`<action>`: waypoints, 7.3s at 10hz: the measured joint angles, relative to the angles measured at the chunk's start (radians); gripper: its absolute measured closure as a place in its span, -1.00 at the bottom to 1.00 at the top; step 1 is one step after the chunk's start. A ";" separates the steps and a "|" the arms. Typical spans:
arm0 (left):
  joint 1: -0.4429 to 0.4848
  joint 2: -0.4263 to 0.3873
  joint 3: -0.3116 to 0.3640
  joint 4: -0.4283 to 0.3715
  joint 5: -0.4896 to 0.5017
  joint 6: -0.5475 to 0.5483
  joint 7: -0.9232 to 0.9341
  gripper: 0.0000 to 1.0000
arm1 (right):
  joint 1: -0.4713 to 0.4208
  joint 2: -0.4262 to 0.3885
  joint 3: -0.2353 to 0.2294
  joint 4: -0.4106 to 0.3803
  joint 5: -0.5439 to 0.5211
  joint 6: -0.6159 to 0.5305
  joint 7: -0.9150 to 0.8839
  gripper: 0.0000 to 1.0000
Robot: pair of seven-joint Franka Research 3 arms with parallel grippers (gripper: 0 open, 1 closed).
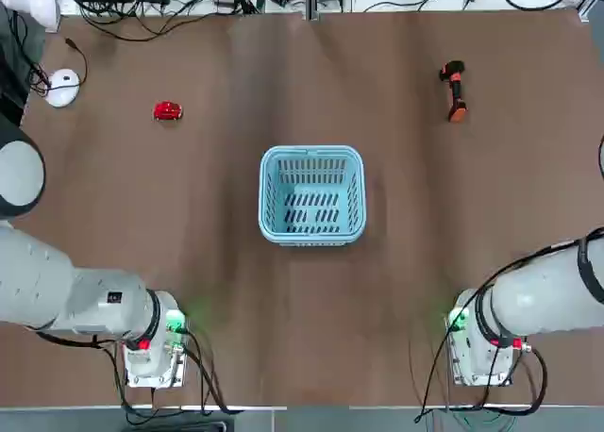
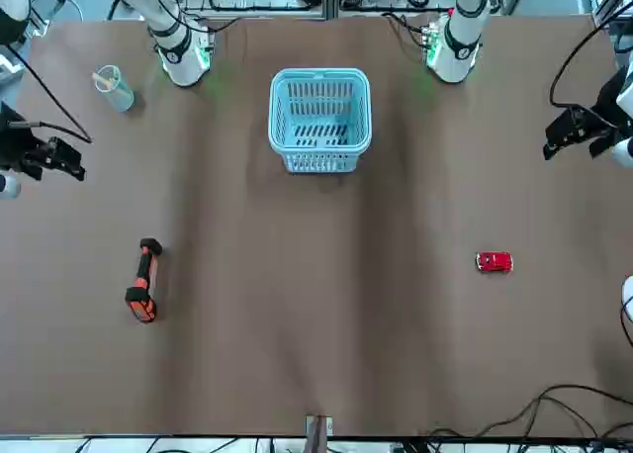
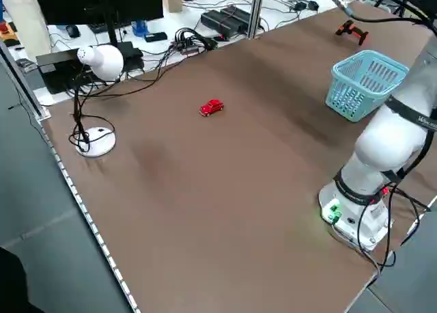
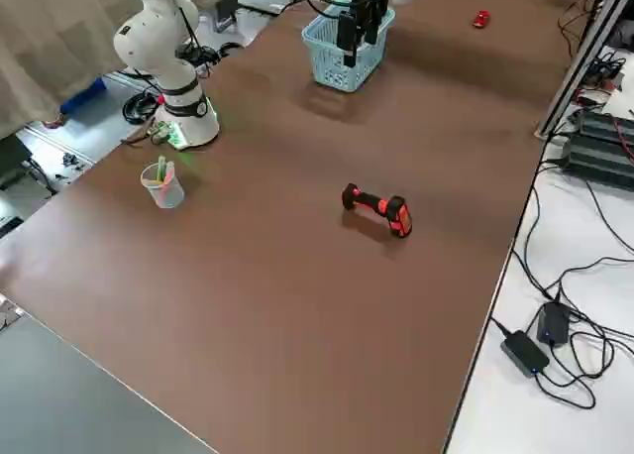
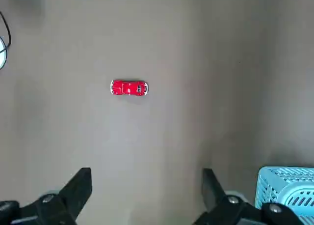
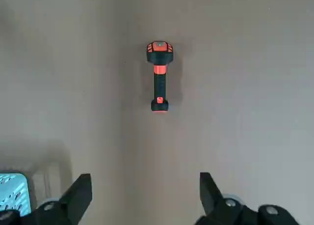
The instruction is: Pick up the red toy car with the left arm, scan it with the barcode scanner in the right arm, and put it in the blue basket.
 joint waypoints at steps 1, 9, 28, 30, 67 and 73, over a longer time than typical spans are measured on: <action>0.000 0.000 0.000 0.000 0.000 0.000 0.000 -0.98 | 0.000 0.000 0.000 0.000 0.000 0.000 0.000 -0.95; 0.040 0.030 0.004 -0.005 0.001 0.021 -0.047 -0.97 | -0.001 0.044 -0.001 -0.001 0.000 0.029 0.000 -0.95; 0.118 0.457 0.071 -0.384 -0.107 0.755 -1.054 -1.00 | -0.047 0.572 0.001 -0.031 0.025 0.547 0.001 -0.86; 0.115 0.478 0.072 -0.385 -0.108 0.756 -1.065 -1.00 | -0.034 0.580 0.002 -0.098 0.025 0.653 0.001 -0.86; -0.298 0.351 -0.188 -0.041 -0.106 0.456 -1.800 0.02 | -0.013 0.538 0.013 -0.176 0.031 0.556 -0.003 0.29; -0.403 0.350 -0.187 0.046 -0.105 0.341 -1.894 0.02 | 0.014 0.453 0.080 -0.148 0.179 0.438 0.004 0.29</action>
